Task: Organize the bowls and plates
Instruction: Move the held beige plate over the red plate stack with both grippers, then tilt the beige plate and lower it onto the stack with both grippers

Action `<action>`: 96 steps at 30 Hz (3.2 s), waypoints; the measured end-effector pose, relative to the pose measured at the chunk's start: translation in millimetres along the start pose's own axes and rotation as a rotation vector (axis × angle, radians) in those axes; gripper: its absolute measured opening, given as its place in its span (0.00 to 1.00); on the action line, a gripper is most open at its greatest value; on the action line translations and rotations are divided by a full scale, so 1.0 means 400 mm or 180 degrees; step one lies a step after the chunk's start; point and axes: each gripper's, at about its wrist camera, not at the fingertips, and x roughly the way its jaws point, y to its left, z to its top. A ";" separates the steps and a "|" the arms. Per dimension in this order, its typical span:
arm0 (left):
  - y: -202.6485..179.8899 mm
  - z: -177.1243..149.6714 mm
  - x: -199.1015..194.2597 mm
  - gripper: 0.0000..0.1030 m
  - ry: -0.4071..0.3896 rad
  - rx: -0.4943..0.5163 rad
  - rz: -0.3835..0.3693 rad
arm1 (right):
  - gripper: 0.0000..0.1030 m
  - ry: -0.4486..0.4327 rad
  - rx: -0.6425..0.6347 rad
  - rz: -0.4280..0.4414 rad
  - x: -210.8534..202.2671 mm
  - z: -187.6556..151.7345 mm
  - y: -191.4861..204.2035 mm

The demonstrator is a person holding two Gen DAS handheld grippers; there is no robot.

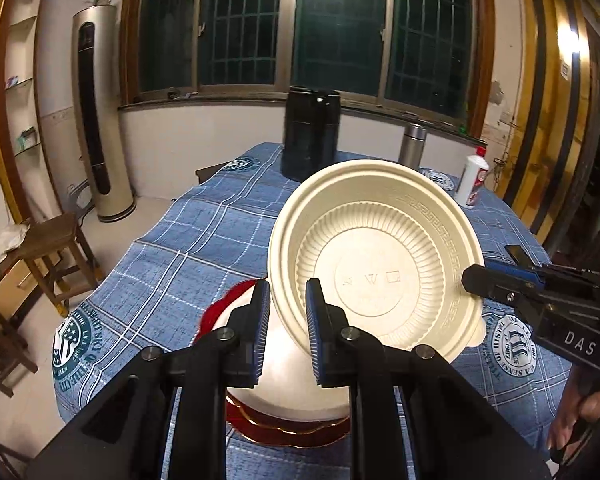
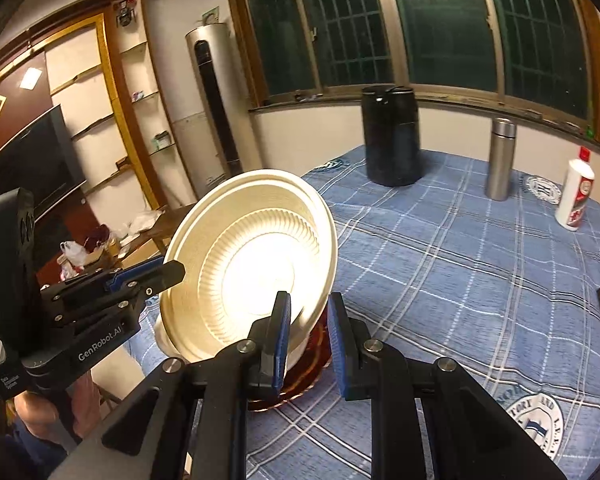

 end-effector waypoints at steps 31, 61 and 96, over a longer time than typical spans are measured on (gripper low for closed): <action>0.086 -0.043 -0.012 0.14 0.0270 -0.0138 0.0072 | 0.18 0.0283 -0.0083 0.0229 0.048 -0.039 0.071; 0.118 -0.045 0.072 0.14 0.0691 -0.0251 -0.0067 | 0.18 0.0708 0.0090 0.0261 0.161 -0.018 0.028; 0.091 -0.062 0.071 0.16 0.0681 -0.0123 -0.0082 | 0.22 0.0572 0.0148 0.0154 0.195 0.003 -0.004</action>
